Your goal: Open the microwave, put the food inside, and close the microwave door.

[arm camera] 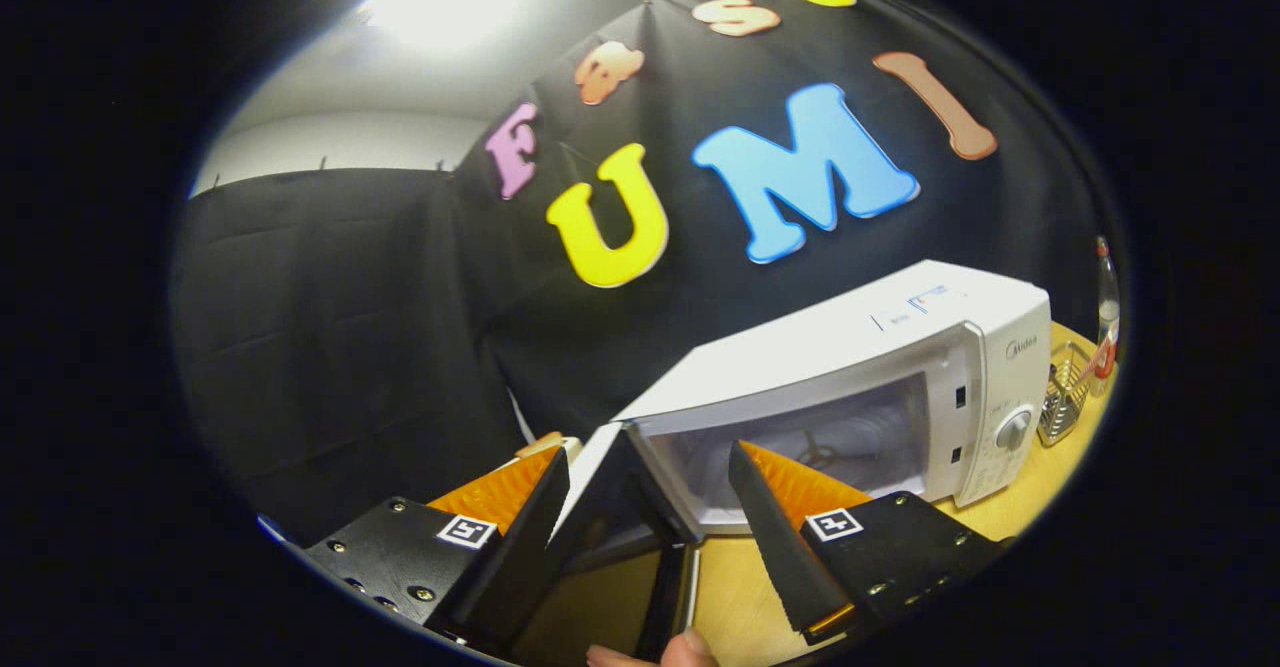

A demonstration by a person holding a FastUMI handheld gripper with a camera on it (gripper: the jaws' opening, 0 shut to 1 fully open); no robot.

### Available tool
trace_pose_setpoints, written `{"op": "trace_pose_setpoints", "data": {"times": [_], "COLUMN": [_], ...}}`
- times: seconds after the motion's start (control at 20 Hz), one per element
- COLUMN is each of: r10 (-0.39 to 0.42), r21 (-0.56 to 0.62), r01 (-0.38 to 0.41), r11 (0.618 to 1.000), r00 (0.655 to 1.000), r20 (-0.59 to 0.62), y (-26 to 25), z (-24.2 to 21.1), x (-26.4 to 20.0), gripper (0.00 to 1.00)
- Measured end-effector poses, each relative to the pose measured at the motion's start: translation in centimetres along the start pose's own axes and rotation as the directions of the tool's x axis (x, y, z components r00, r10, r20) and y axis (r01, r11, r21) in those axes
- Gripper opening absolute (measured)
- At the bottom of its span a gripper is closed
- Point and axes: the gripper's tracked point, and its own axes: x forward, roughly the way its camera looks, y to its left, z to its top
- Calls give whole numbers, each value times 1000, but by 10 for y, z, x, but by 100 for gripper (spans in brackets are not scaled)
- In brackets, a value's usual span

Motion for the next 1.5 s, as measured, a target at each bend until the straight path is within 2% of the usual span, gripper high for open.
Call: {"op": "trace_pose_setpoints", "data": {"times": [0.1,0.25,0.4,0.55,0.6,0.65,0.7,0.75,0.8,0.9,1.05,1.25,1.3,1.35,1.5], "r10": [103,245,320,360,361,360,343,300,265,252,223,140,131,114,70], "r21": [-37,-110,-229,-259,-247,-231,-228,-251,-279,-322,-347,-387,-387,-388,-385], "r01": [-103,-245,-322,-373,-380,-383,-370,-331,-300,-303,-311,-236,-231,-218,-164], "r11": [994,963,919,891,892,894,900,910,912,897,885,891,893,895,908], "r00": [995,970,946,928,925,923,927,942,952,949,936,955,955,955,967], "r20": [5,-11,-48,-96,-117,-138,-152,-154,-155,-190,-272,-261,-268,-272,-246], "y": [45,108,147,167,170,172,170,158,150,151,141,111,106,100,75], "z": [6,-3,-32,-69,-81,-93,-103,-111,-119,-142,-182,-195,-199,-199,-189], "x": [-27,-64,-86,-88,-87,-84,-79,-77,-74,-71,-67,-57,-48,-55,-55], "gripper": [96,97,97,93,88,77,72,55,45,23,22,22,17,7,8]}}
